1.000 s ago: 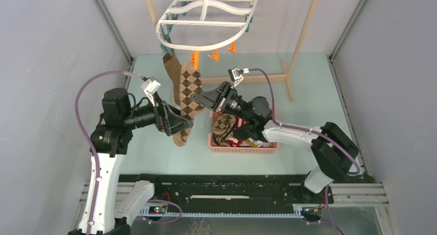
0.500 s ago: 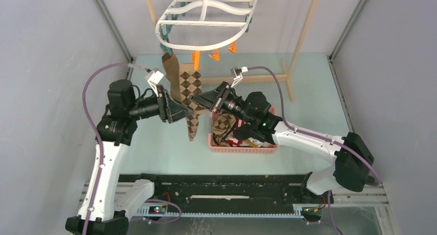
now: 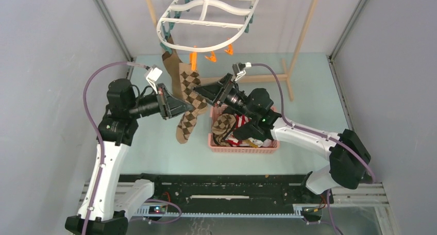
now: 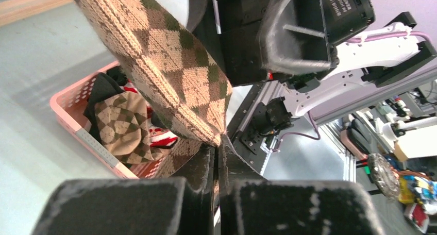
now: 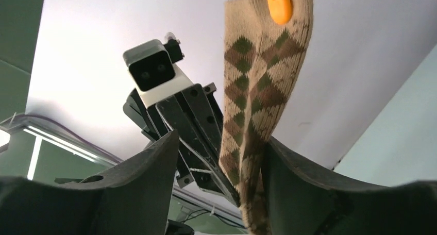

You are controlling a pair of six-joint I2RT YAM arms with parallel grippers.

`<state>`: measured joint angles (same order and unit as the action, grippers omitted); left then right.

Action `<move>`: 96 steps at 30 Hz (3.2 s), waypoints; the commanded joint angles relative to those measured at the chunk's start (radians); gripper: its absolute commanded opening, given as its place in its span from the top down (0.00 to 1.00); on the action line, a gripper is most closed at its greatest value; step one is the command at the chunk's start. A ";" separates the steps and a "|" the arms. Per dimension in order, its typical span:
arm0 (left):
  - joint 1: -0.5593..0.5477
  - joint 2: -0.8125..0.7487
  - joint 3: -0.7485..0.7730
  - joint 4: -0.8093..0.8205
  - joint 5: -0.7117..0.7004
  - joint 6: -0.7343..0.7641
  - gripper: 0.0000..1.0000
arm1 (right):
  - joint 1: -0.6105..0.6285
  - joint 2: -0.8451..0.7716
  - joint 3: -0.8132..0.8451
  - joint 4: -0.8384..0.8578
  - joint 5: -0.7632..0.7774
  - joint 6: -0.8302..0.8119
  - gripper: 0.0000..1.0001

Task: Remove the socks clipped to the hanger
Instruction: Remove the sock from the hanger.

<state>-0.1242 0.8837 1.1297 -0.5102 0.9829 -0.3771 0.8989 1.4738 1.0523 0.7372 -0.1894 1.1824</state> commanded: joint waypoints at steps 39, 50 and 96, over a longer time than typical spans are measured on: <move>0.013 -0.076 0.018 0.075 0.194 -0.182 1.00 | -0.128 0.446 0.377 0.621 -0.026 0.344 0.34; 0.026 -0.075 0.024 0.040 0.196 -0.158 1.00 | -0.125 0.490 0.436 0.606 -0.028 0.391 0.54; 0.060 -0.096 0.049 -0.312 -0.082 0.234 1.00 | -0.074 0.176 -0.022 0.372 -0.212 0.059 0.08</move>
<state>-0.0704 0.8082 1.1278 -0.8276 0.8928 -0.1867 0.7853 1.7443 1.0946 1.0309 -0.3271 1.3182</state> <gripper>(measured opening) 0.014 0.922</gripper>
